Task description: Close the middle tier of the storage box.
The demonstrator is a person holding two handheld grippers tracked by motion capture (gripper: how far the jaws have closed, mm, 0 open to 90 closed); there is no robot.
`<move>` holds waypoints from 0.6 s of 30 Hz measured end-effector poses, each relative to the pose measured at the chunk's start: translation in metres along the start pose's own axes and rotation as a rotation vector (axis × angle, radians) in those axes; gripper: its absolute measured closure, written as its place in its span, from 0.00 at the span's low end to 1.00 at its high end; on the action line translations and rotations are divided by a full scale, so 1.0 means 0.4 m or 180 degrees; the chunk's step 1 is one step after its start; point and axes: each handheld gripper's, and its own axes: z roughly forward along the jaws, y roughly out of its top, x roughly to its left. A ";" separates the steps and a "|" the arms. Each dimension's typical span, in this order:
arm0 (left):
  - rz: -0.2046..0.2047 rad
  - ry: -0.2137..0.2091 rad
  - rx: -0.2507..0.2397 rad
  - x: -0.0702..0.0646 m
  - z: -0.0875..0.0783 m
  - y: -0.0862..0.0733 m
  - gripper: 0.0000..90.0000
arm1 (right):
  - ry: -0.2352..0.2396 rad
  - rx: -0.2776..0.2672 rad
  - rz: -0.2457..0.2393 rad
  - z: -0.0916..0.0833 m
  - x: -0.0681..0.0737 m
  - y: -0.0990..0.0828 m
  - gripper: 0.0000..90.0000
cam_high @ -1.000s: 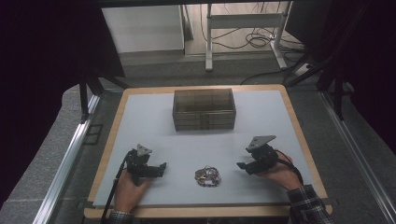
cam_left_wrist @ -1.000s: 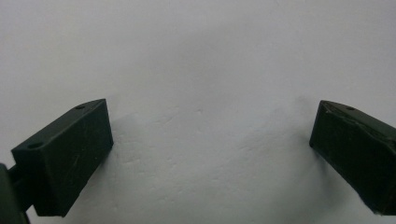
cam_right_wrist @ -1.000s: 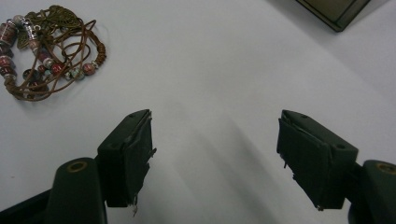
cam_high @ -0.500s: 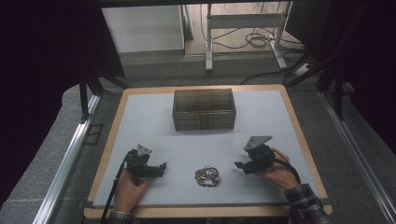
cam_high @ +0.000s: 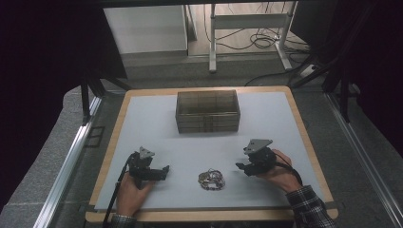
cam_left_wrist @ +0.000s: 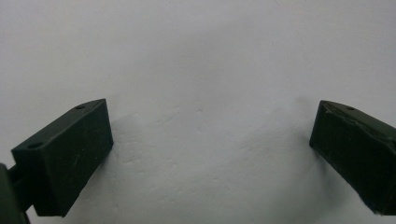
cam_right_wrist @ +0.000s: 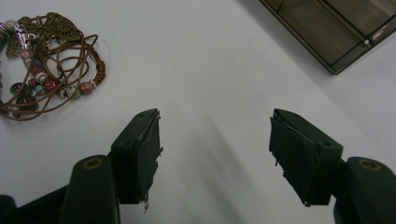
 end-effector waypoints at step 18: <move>0.0001 0.0001 0.0001 0.000 0.000 0.000 0.00 | -0.0119 -0.0013 -0.0259 0.013 0.015 0.028 0.40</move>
